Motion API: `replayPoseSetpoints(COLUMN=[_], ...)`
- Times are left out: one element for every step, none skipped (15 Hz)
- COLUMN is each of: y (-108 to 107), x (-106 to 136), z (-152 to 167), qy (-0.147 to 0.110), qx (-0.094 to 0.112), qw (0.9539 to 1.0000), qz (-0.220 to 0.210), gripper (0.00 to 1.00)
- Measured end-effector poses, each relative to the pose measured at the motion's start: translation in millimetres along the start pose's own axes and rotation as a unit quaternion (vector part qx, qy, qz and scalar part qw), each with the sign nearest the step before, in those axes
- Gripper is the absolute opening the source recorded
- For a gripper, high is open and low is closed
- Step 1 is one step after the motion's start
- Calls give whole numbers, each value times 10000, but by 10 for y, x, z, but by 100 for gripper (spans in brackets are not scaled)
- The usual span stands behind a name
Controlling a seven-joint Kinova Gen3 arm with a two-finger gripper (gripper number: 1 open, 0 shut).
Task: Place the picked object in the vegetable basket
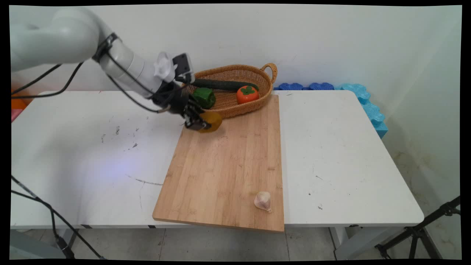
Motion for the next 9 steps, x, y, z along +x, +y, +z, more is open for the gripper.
replayPoseSetpoints(y=[-56,-97,-160,-242,-328,-403,-494,-583,-657], x=[78,131,210,300,384,450,521,583,631], z=[-17,-23,-30,-32,-30,-25,-12,8,29], qy=[24,39,62,85,106,120,131,133,129], qx=[27,48,82,135,194,249,316,383,440], qw=[10000,10000,9999,9999,9998,9996,9994,9991,9989], qz=[5,7,6,-1,-16,-37,-63,-88,-106], gripper=[0,0,0,0,0,0,0,0,0])
